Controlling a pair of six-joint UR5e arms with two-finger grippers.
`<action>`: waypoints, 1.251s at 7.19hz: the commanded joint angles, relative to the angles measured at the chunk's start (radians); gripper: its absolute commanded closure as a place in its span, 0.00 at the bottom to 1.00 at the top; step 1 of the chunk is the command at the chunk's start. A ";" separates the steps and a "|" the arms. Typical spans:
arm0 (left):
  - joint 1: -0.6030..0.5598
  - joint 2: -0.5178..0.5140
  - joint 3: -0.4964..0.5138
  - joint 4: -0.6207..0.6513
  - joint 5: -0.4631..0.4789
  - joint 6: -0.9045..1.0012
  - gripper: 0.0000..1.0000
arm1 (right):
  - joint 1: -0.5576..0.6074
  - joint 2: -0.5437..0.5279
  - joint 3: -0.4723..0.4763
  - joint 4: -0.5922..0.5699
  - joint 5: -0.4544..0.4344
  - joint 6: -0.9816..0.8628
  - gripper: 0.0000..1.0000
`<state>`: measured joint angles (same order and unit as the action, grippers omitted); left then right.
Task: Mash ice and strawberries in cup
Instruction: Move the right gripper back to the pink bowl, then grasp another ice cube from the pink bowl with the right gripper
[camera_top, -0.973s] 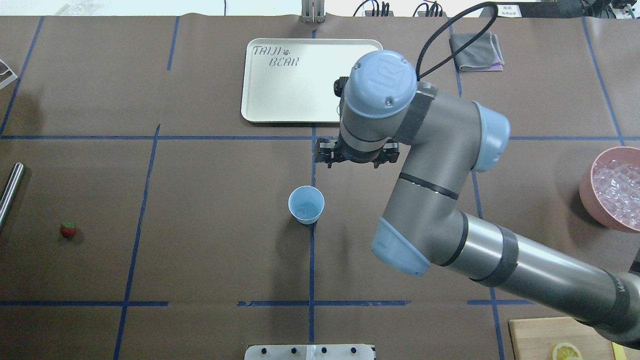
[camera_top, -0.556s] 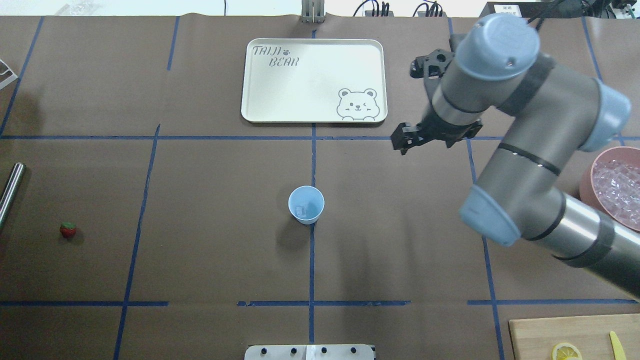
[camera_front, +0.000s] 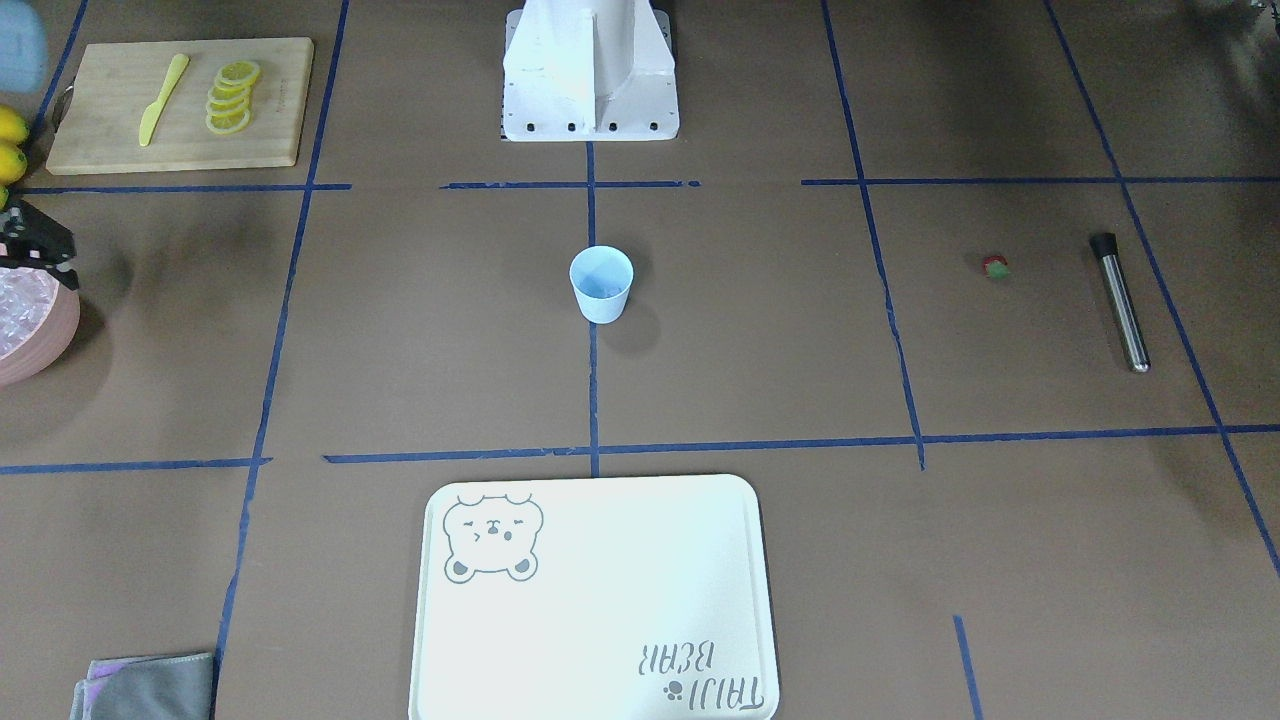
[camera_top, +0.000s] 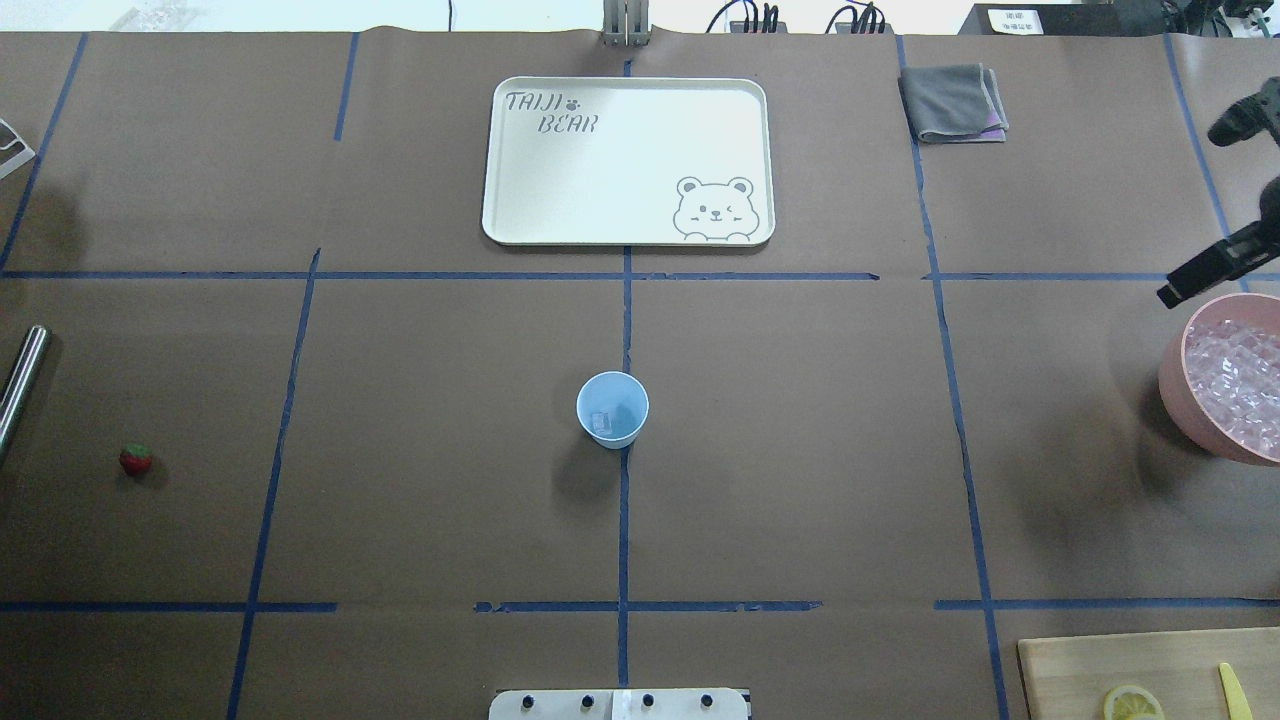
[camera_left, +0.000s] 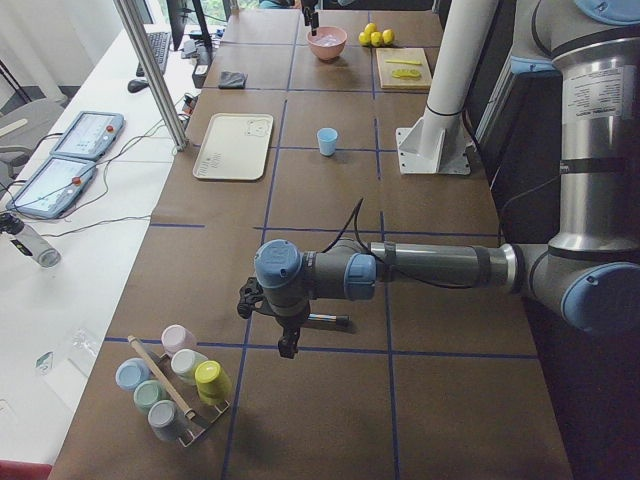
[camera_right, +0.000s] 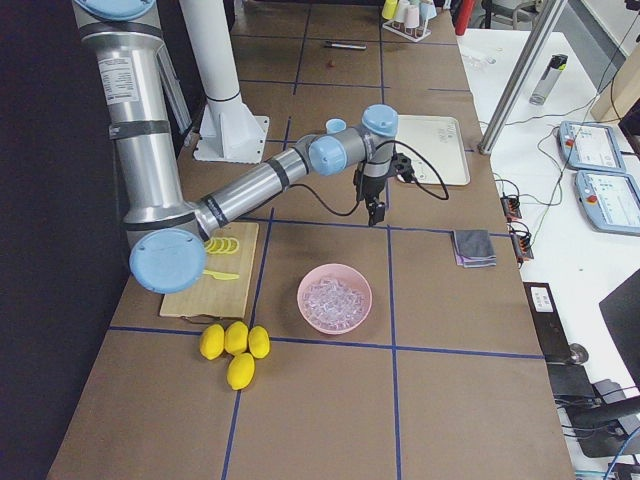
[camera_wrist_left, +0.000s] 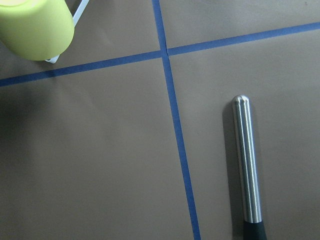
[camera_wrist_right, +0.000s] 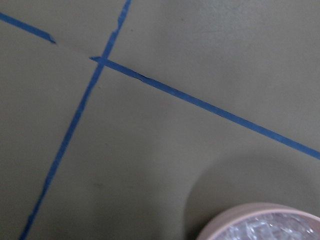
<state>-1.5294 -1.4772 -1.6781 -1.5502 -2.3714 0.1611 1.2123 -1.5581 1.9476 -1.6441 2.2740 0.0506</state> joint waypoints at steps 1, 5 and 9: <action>0.003 0.000 0.001 0.001 0.000 0.000 0.00 | 0.059 -0.146 -0.039 0.141 0.013 -0.118 0.01; 0.003 0.000 0.000 -0.001 0.000 0.000 0.00 | 0.059 -0.200 -0.226 0.432 0.005 -0.123 0.02; 0.003 0.000 0.000 -0.001 0.001 0.000 0.00 | 0.033 -0.198 -0.257 0.464 -0.016 -0.112 0.13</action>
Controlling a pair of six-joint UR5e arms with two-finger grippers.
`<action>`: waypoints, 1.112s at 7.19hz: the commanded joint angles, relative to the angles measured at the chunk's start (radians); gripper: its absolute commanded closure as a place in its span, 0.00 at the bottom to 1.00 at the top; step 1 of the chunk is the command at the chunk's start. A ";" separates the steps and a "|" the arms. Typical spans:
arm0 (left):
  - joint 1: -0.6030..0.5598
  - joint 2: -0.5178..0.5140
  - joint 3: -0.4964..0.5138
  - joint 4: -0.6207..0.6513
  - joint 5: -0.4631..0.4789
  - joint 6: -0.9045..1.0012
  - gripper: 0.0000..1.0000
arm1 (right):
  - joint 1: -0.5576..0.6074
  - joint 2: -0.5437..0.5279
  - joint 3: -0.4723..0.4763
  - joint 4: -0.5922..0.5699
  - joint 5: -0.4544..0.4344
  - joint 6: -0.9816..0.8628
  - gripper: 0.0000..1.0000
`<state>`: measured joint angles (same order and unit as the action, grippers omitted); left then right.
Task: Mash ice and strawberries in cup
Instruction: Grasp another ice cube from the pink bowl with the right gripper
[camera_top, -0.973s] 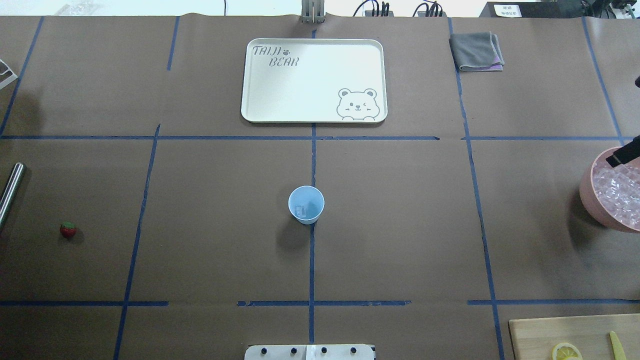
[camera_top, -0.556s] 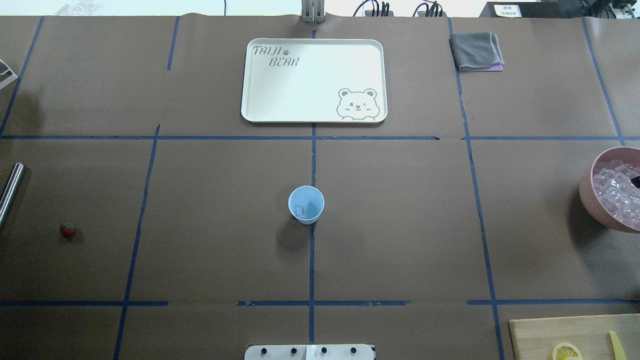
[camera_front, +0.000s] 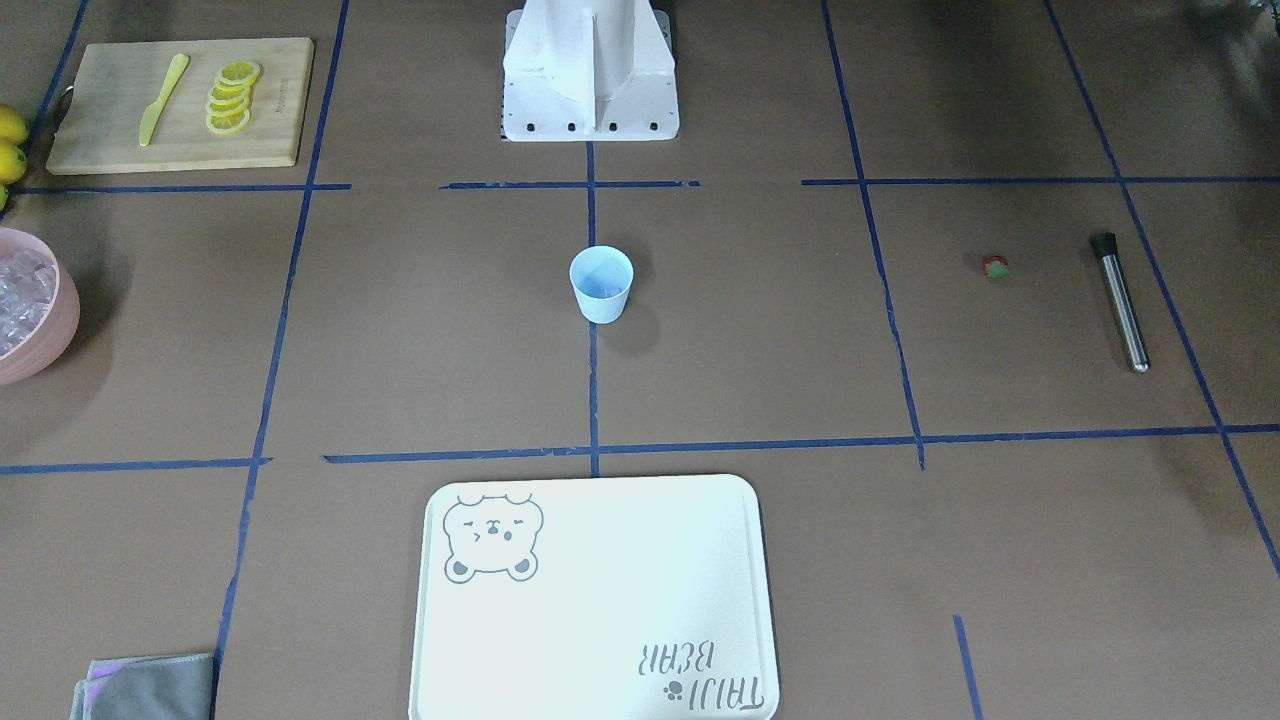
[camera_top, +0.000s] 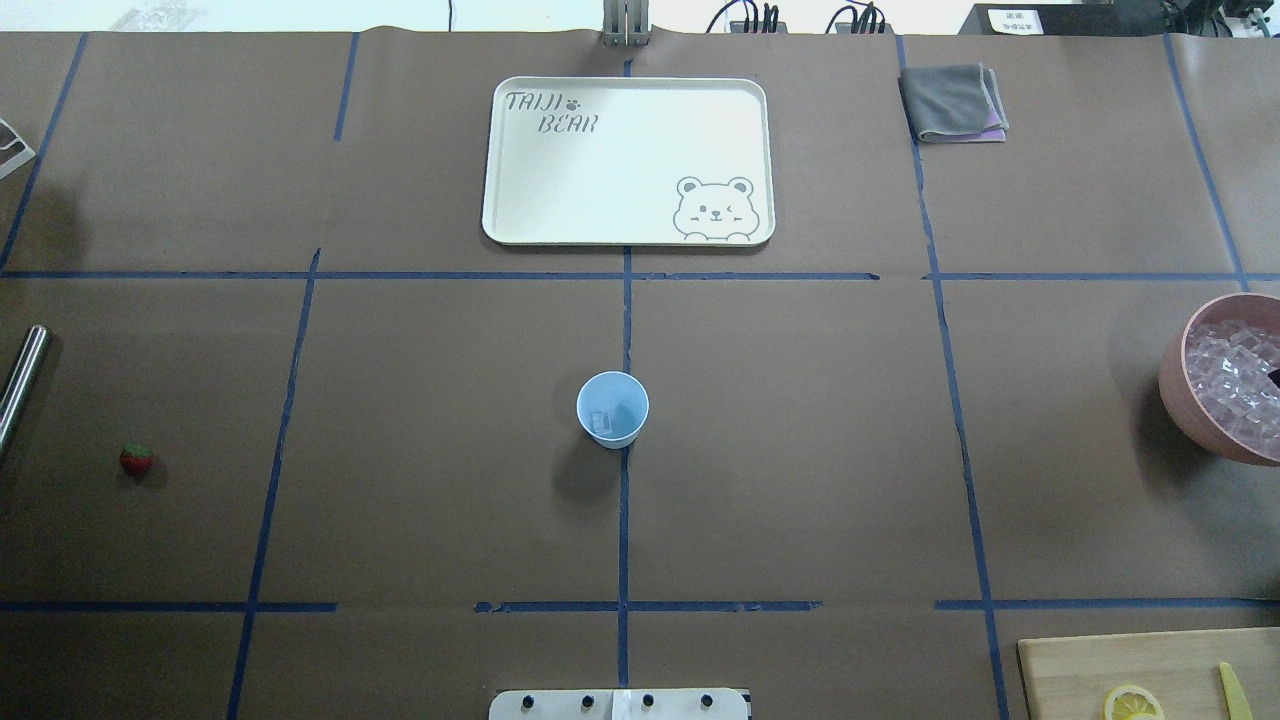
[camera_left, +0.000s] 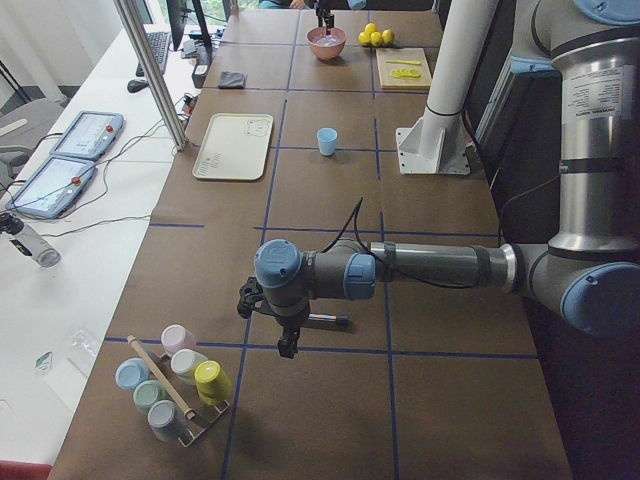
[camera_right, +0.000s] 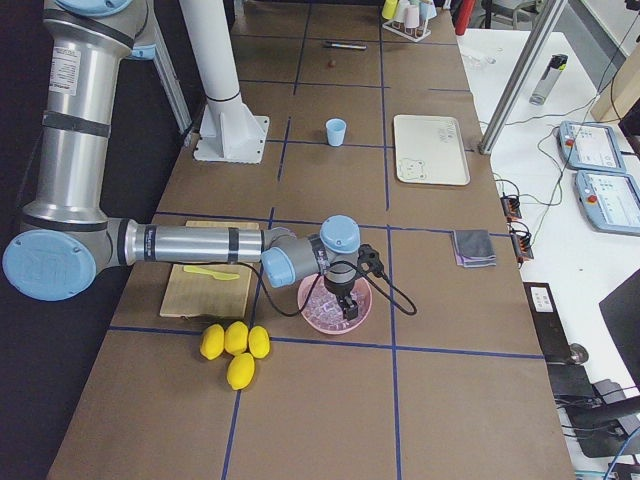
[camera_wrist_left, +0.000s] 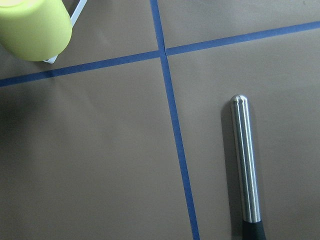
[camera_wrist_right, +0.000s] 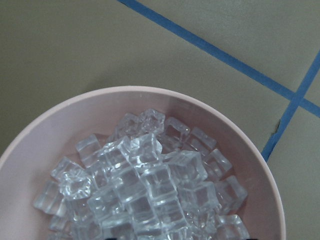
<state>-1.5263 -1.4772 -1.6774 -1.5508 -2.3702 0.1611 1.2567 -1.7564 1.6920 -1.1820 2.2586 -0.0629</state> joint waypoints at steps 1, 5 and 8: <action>0.000 0.000 0.001 0.000 -0.001 0.000 0.00 | -0.017 0.000 -0.002 0.002 0.001 0.008 0.15; 0.000 0.000 0.001 0.000 -0.001 0.000 0.00 | -0.046 -0.024 0.000 -0.001 0.007 0.011 0.20; 0.002 0.000 0.001 0.000 0.000 0.002 0.00 | -0.048 -0.045 0.005 -0.001 0.006 -0.002 0.75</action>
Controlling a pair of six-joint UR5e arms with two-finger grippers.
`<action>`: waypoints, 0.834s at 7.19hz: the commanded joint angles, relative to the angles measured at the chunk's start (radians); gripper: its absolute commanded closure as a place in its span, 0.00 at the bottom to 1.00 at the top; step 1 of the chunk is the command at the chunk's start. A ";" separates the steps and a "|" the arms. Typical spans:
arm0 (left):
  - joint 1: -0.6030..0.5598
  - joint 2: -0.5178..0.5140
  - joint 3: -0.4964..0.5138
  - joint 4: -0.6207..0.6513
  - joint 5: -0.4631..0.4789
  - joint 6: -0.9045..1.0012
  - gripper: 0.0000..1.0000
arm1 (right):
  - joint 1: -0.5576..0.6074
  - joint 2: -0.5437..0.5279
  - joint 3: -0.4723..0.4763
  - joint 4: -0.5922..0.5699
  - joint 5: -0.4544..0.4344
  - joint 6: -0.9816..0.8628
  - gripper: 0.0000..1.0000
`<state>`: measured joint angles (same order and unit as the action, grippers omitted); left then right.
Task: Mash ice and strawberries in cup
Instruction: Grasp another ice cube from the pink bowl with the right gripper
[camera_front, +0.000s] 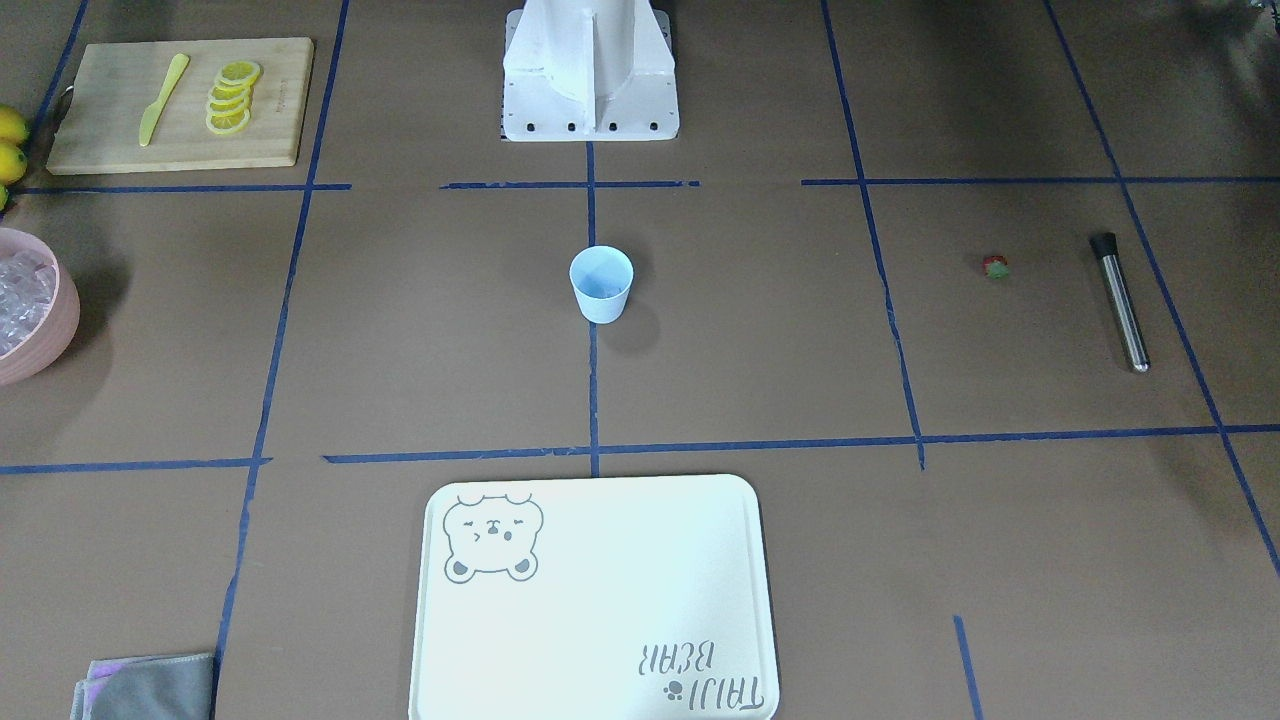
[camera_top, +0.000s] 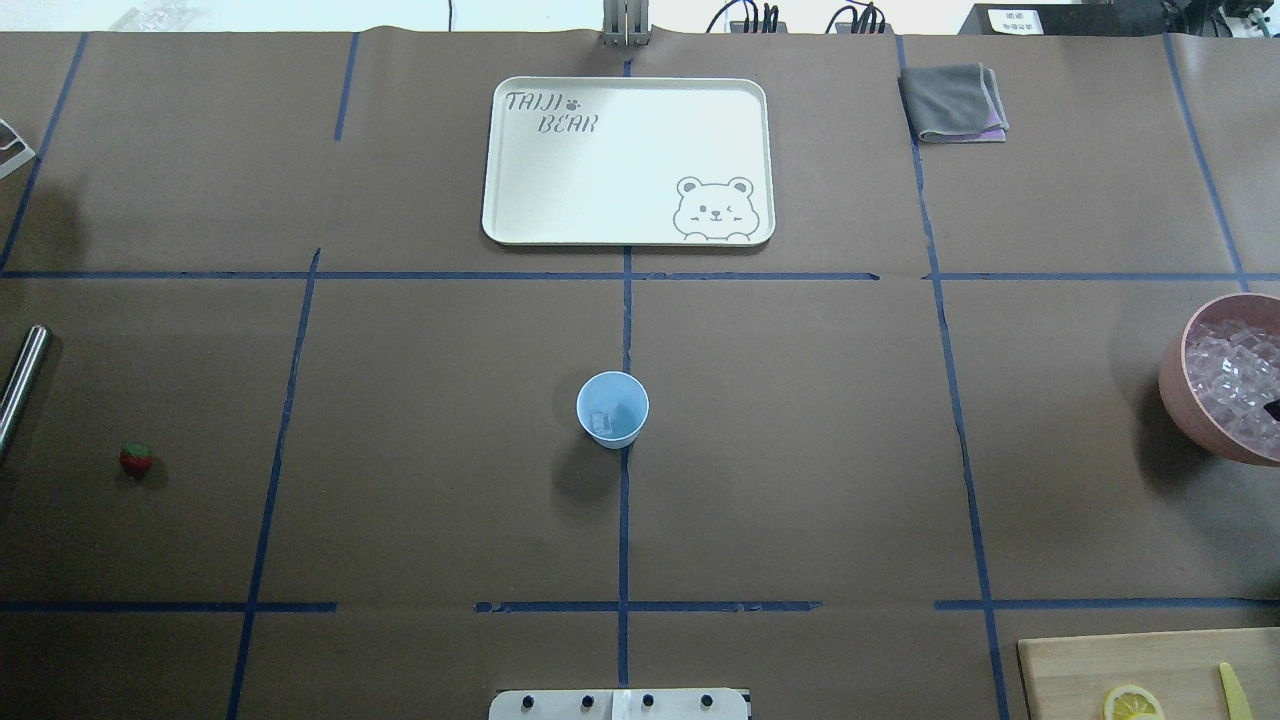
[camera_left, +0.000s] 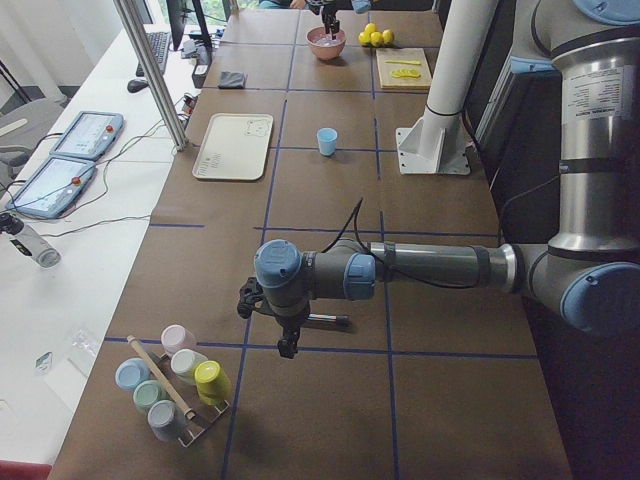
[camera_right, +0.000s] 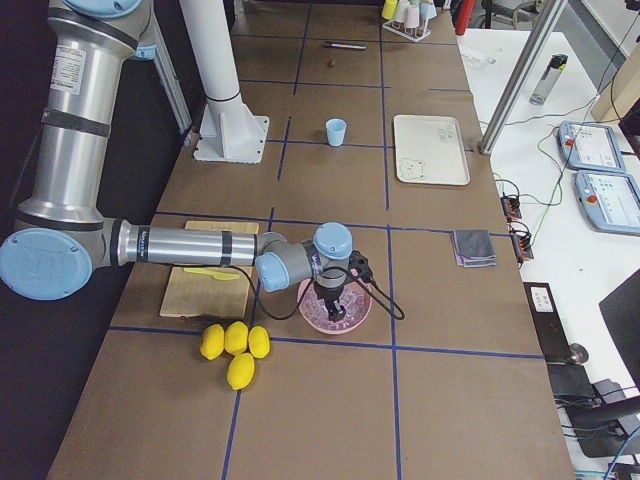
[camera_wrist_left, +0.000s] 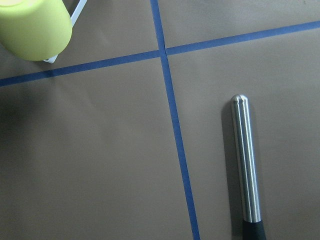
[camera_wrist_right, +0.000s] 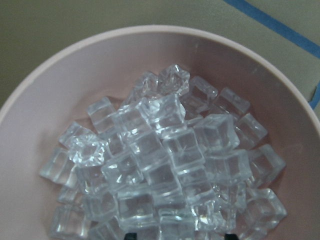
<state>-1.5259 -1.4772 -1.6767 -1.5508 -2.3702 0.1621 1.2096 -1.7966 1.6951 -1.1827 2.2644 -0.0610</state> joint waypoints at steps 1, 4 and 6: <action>0.003 0.000 0.000 0.000 -0.001 -0.001 0.00 | -0.002 -0.004 0.002 -0.002 0.000 -0.006 0.93; 0.006 0.000 0.000 0.000 -0.001 -0.001 0.00 | 0.005 -0.001 0.043 -0.012 0.007 -0.005 0.97; 0.007 0.000 0.000 0.000 -0.001 -0.001 0.00 | 0.053 0.013 0.163 -0.186 0.021 0.027 0.96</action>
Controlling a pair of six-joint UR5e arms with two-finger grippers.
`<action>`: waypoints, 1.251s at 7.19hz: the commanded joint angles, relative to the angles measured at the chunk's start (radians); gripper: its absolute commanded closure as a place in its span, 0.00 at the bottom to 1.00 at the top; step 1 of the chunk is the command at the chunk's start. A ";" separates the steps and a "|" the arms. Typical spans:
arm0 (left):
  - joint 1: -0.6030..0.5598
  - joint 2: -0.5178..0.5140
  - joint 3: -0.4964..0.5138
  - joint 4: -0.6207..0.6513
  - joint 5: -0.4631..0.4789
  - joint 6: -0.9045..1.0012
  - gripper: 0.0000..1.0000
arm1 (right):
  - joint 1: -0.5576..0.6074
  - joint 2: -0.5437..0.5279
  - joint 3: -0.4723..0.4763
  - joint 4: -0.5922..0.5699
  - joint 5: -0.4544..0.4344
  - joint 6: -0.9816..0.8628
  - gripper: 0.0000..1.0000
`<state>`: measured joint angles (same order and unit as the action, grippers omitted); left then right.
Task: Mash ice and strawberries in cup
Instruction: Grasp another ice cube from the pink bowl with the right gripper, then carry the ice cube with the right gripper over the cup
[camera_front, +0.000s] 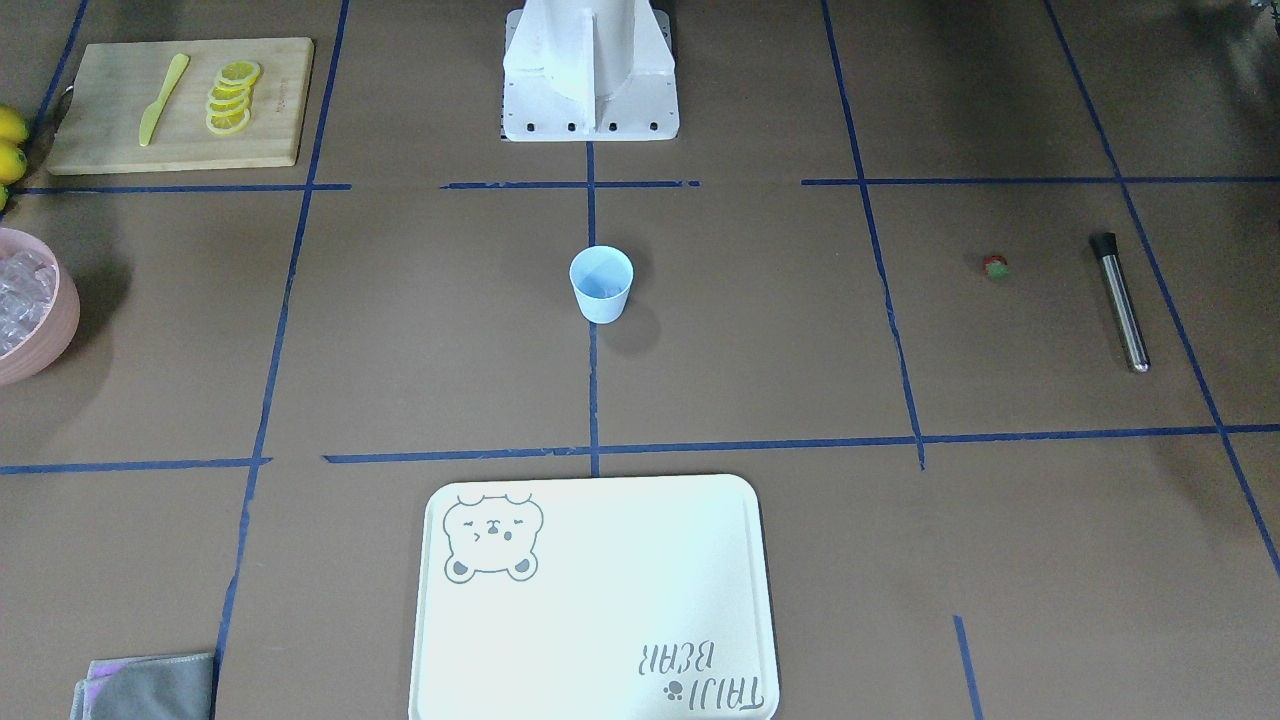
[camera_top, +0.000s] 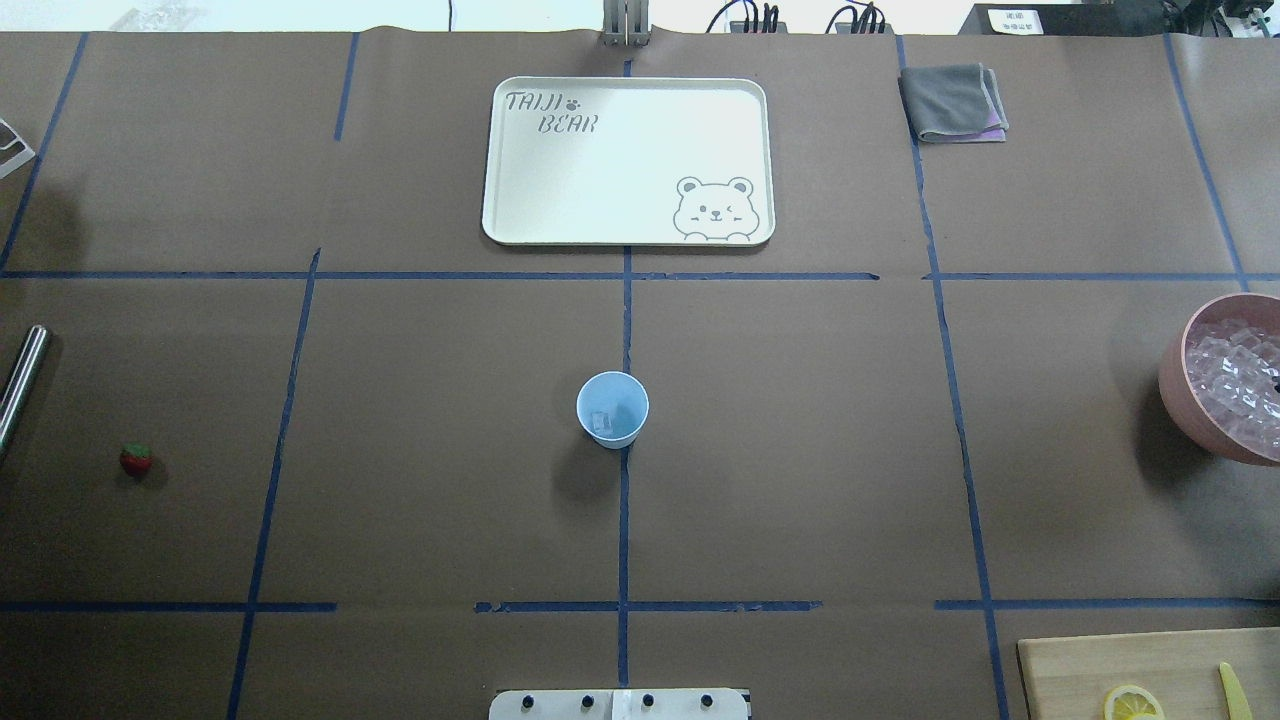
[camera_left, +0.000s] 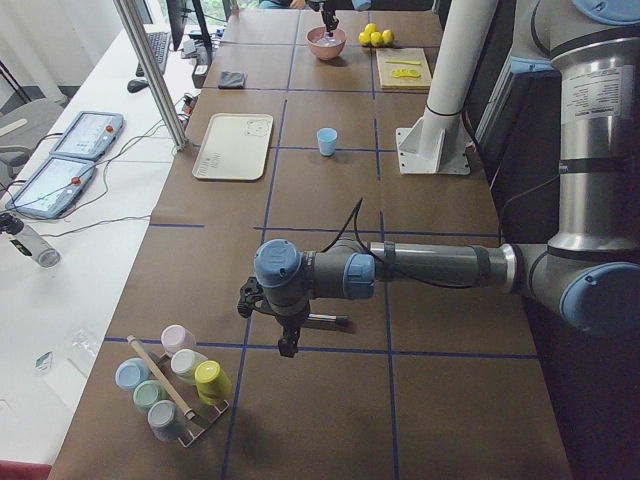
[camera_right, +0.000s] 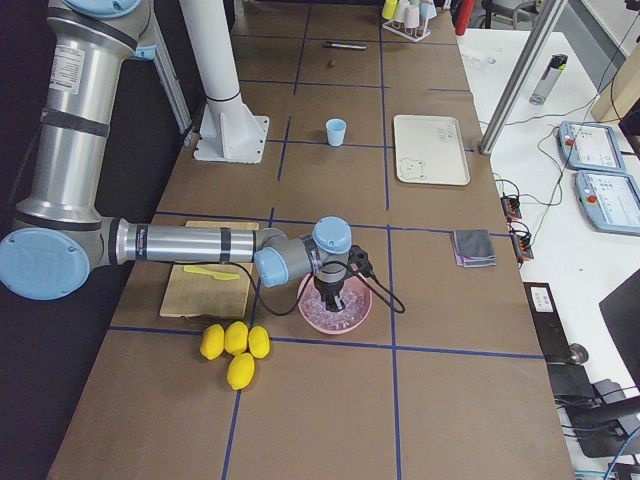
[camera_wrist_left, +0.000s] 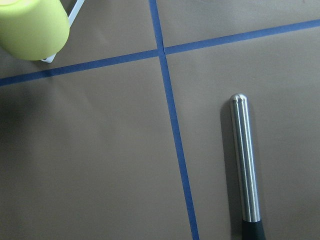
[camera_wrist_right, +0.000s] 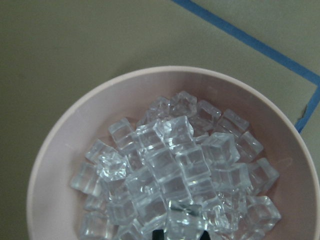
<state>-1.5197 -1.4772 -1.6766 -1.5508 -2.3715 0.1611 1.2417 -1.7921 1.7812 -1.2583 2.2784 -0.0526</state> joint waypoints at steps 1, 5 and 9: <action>0.001 0.000 -0.002 0.000 0.000 0.000 0.00 | 0.022 0.023 0.158 -0.194 0.007 0.172 0.94; 0.007 0.000 -0.005 0.000 0.000 0.000 0.00 | -0.162 0.251 0.254 -0.201 -0.005 0.832 0.95; 0.013 -0.002 -0.005 0.000 0.000 0.000 0.00 | -0.454 0.725 0.251 -0.645 -0.190 1.057 0.93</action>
<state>-1.5090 -1.4781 -1.6811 -1.5508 -2.3715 0.1611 0.8846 -1.2355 2.0348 -1.7094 2.1675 0.9624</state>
